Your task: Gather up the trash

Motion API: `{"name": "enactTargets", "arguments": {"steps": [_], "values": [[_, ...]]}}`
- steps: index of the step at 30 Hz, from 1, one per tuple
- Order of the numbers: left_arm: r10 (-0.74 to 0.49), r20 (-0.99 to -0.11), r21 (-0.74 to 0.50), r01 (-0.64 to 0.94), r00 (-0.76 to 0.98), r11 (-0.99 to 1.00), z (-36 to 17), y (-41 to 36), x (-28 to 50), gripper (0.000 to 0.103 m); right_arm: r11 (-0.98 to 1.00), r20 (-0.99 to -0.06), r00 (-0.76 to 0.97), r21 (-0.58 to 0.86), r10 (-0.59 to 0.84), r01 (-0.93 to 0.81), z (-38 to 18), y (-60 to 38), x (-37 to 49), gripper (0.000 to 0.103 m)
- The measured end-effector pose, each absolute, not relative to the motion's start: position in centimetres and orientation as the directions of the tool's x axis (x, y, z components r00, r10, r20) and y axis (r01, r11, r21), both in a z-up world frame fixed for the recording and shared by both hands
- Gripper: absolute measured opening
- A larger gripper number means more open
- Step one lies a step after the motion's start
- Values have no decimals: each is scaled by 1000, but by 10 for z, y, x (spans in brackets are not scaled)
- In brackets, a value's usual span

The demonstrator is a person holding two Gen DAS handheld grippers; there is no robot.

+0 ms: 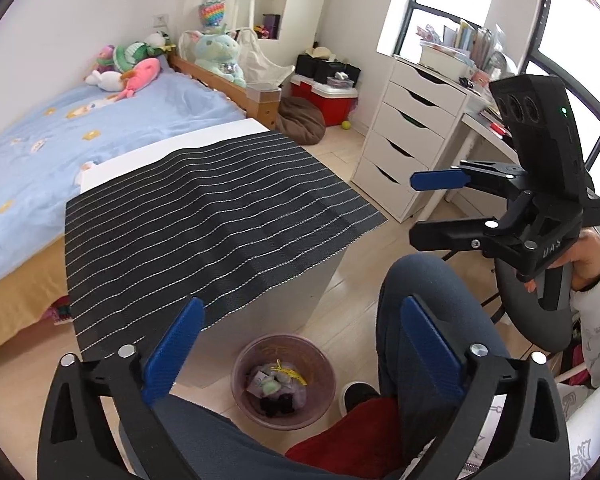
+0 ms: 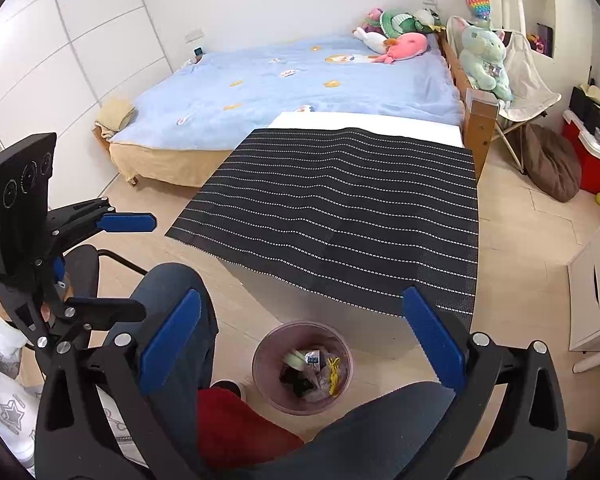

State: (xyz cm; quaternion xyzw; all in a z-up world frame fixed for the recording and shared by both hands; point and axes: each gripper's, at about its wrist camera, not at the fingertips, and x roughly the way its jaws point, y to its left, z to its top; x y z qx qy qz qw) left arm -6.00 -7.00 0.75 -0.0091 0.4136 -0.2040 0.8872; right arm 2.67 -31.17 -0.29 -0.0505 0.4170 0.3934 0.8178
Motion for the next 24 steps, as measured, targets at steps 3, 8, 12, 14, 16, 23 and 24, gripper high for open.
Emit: {"name": "enactTargets", "arguments": {"steps": [3, 8, 12, 14, 16, 23, 24], "values": [[-349, -731, -178, 329, 587, 927, 6, -66, -59, 95, 695, -724, 359, 227, 589, -682, -3, -310, 26, 100], [-319, -726, -185, 275, 609, 944, 7, -57, -59, 95, 698, -726, 366, 216, 583, -682, -1, -307, 24, 100], [-306, -720, -186, 251, 622, 950, 9, -49, -57, 95, 719, -736, 383, 199, 559, -666, -1, -306, 27, 100], [-296, -720, -189, 233, 628, 954, 11, -44, -55, 96, 720, -736, 387, 194, 556, -667, 1, -304, 28, 100], [-284, -721, -189, 215, 632, 958, 12, -41, -52, 95, 720, -738, 388, 188, 552, -667, 2, -301, 30, 100], [-258, -706, -186, 179, 659, 966, 22, -28, -39, 96, 730, -741, 409, 157, 532, -665, 10, -290, 40, 100], [-247, -702, -175, 174, 668, 969, 24, -26, -36, 96, 731, -742, 413, 152, 529, -665, 11, -288, 43, 100]]}}
